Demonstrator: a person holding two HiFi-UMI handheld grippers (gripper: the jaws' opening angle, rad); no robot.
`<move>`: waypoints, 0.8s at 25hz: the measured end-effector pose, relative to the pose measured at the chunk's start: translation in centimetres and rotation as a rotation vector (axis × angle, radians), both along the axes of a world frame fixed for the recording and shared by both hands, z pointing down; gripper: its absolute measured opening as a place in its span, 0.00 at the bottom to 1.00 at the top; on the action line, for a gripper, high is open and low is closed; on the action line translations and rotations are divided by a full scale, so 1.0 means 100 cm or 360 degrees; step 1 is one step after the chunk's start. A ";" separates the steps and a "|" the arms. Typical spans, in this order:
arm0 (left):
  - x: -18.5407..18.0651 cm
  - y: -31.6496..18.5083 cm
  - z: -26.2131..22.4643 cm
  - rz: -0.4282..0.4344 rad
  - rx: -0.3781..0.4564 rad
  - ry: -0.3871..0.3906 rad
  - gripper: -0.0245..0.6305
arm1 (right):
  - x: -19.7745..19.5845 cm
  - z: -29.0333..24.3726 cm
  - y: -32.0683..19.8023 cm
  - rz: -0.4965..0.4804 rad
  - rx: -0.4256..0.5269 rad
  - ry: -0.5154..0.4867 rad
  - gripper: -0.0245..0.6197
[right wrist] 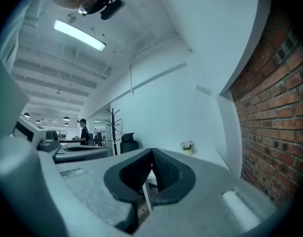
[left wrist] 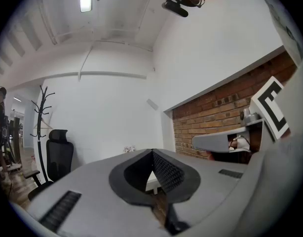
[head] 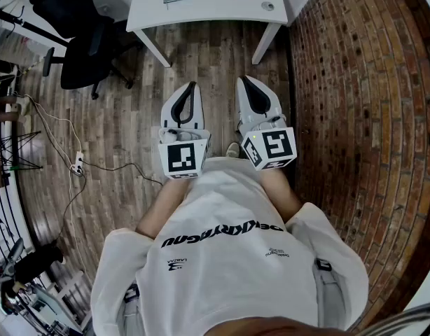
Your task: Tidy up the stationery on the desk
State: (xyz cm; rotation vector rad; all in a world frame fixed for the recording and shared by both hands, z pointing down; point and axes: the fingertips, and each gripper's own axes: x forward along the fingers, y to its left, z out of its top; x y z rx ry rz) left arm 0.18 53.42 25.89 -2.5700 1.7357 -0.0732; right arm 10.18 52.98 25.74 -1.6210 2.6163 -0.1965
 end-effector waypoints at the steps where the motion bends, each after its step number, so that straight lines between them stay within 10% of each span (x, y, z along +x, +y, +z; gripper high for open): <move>1: 0.004 -0.001 0.001 -0.0008 -0.0003 0.0003 0.03 | 0.005 0.000 -0.002 -0.0005 0.0005 -0.0012 0.03; 20: 0.040 -0.036 0.021 -0.0191 -0.0040 0.0007 0.03 | 0.055 0.011 -0.037 -0.0116 0.0028 -0.0044 0.03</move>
